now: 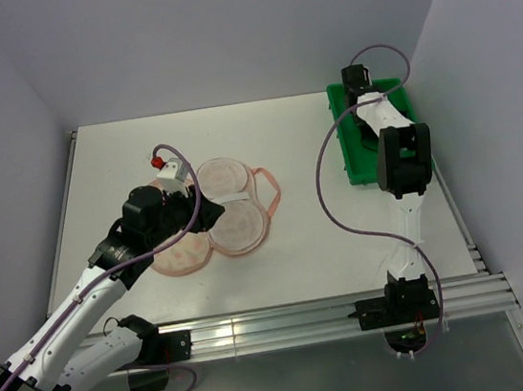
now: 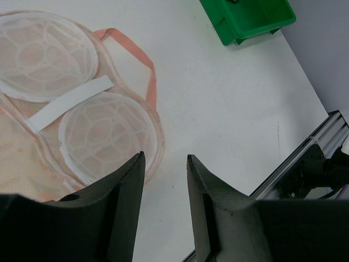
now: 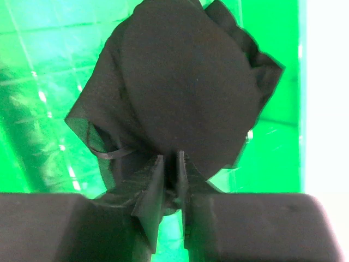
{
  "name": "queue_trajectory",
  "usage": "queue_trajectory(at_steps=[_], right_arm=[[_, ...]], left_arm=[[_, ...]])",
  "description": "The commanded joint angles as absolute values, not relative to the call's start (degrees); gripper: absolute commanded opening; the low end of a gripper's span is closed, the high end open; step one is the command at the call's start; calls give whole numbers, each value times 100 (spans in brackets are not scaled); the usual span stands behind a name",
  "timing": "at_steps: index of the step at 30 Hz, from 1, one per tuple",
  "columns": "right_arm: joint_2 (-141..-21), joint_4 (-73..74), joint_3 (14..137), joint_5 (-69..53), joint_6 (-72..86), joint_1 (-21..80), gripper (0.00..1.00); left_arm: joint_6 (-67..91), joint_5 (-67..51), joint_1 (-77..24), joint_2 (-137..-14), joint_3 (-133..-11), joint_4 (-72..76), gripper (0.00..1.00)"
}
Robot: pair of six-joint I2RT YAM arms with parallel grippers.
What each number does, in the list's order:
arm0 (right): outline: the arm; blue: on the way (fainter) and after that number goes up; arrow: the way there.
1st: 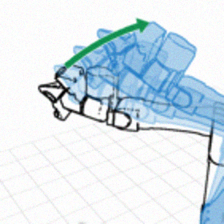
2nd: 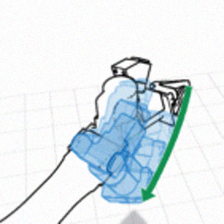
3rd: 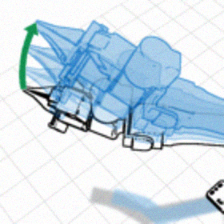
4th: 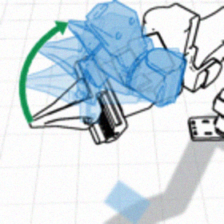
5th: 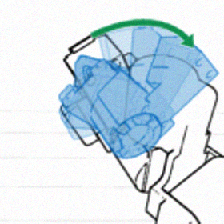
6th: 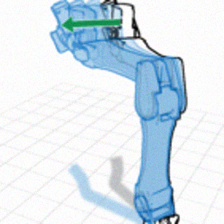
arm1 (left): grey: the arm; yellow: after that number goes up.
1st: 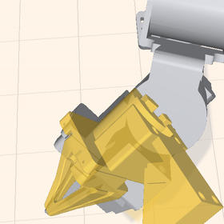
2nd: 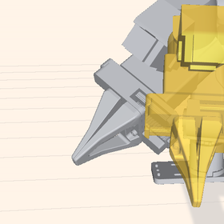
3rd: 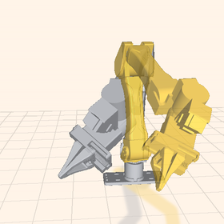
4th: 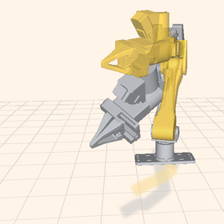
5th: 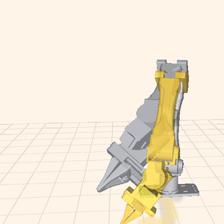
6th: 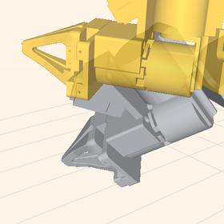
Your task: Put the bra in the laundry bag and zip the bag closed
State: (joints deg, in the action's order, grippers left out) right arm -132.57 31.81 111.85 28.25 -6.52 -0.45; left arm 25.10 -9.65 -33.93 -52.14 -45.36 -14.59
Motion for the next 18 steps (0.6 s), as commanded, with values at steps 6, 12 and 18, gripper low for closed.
queue_trajectory(at_steps=[6, 12, 18], right_arm=[[-12633, 2523, 10935, 3689, -800, 184, 0], [-10886, 1435, 10084, 4043, -502, 474, 0], [-8811, 967, 8949, 3833, 43, 1123, 0]], left_arm=[[2435, -1081, -3366, -5177, -4737, -1283, 43], [2487, -1195, -3314, -5124, -4720, -1204, 43], [2531, -1318, -3261, -5019, -4711, -1125, 43]])
